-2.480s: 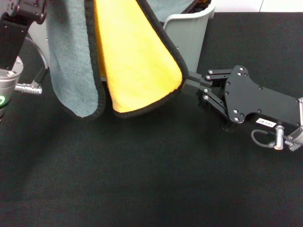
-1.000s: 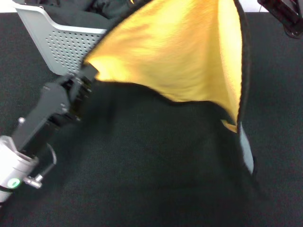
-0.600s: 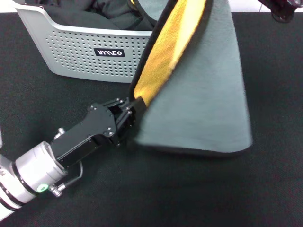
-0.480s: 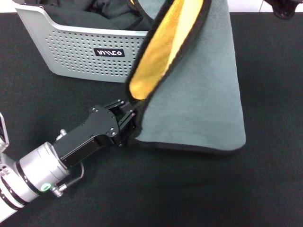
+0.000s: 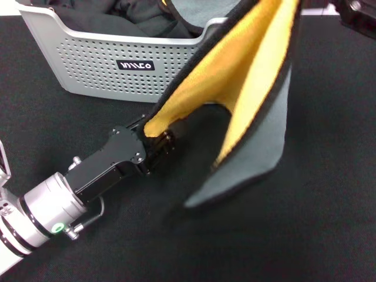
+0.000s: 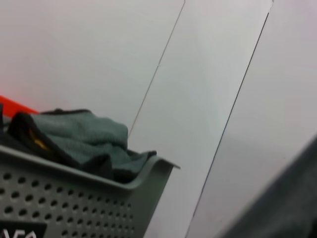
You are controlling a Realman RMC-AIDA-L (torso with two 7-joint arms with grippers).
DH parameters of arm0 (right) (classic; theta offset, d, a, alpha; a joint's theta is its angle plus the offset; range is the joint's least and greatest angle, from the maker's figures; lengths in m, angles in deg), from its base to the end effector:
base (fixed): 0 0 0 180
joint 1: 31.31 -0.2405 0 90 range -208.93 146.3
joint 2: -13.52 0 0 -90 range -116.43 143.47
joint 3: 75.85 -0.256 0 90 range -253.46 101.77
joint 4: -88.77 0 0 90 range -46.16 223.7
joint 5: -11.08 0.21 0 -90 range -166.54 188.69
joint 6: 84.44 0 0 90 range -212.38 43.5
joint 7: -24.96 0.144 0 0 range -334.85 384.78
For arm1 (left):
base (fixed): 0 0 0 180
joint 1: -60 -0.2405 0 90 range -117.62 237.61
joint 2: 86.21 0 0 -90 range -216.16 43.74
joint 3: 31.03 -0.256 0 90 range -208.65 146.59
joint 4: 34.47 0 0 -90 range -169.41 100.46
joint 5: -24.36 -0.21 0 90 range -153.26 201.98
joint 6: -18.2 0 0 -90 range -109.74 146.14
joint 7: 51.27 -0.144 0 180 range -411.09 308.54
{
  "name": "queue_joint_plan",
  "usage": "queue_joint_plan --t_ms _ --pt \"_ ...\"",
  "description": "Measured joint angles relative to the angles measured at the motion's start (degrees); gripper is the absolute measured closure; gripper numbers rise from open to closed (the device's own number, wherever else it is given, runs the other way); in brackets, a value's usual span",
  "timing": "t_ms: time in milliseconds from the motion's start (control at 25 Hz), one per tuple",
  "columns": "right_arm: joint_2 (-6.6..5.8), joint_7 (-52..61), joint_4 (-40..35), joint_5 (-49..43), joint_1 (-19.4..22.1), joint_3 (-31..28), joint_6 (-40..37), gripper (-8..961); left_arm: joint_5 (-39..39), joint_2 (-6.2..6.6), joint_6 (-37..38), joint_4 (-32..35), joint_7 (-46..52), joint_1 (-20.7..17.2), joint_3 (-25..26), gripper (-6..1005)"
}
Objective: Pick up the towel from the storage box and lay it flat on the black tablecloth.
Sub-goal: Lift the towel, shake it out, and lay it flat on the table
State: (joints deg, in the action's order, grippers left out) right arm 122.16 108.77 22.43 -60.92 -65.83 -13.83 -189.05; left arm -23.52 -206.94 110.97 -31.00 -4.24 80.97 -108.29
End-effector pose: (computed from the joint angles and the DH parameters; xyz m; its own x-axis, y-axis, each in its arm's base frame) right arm 0.0910 0.3271 0.1165 0.6425 0.3309 -0.6911 0.2889 -0.9400 -0.1815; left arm -0.2789 0.2455 -0.0598 0.4070 0.2222 0.8860 0.6548 -0.7473 -0.1134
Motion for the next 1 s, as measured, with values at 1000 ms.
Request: queue_joint_plan --t_ms 1000 --pt "-2.96 3.30 -1.15 -5.64 -1.26 -7.51 -3.54 953 1.95 -0.03 3.43 -0.05 -2.32 0.14 -0.17 570"
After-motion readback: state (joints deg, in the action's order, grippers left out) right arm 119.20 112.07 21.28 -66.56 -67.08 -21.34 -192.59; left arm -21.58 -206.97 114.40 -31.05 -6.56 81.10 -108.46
